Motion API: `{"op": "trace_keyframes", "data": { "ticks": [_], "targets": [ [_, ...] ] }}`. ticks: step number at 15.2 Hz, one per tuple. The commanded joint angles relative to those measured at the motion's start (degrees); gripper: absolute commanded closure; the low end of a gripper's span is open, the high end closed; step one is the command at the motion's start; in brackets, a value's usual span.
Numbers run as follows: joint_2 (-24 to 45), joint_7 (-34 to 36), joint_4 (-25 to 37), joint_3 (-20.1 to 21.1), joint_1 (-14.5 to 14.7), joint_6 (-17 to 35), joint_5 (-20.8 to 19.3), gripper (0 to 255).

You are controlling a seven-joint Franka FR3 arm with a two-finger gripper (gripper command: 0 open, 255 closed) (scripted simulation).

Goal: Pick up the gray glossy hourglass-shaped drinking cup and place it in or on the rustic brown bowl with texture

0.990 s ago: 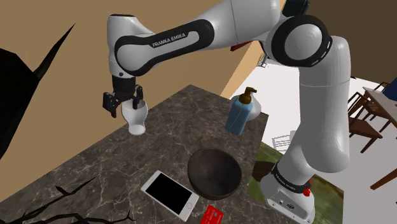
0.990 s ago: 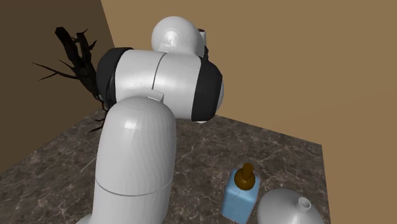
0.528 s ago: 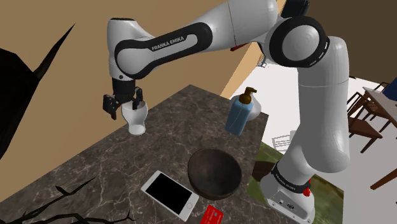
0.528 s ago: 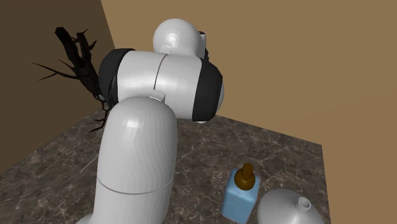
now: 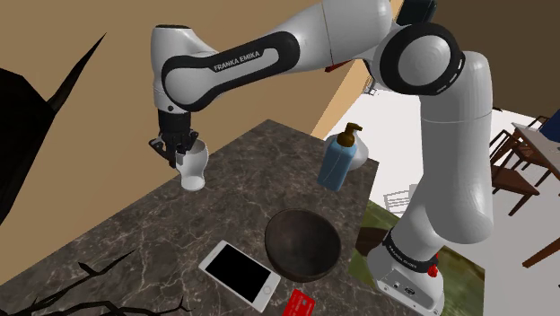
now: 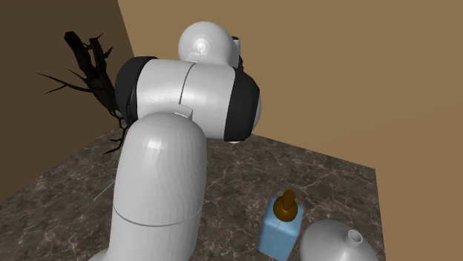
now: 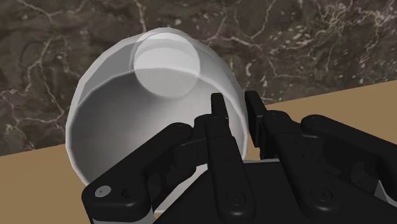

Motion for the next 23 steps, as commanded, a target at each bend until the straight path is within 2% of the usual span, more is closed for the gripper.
{"op": "trace_keyframes", "data": {
  "ticks": [1,3,23],
  "targets": [
    [0.06,0.00,-0.04,-0.01,0.00,-0.02,0.01,255],
    [0.03,-0.01,-0.08,0.00,-0.01,-0.01,0.01,255],
    [-3.28,-0.07,10.56,0.65,0.12,-13.82,1.01,255]
  ]
}}
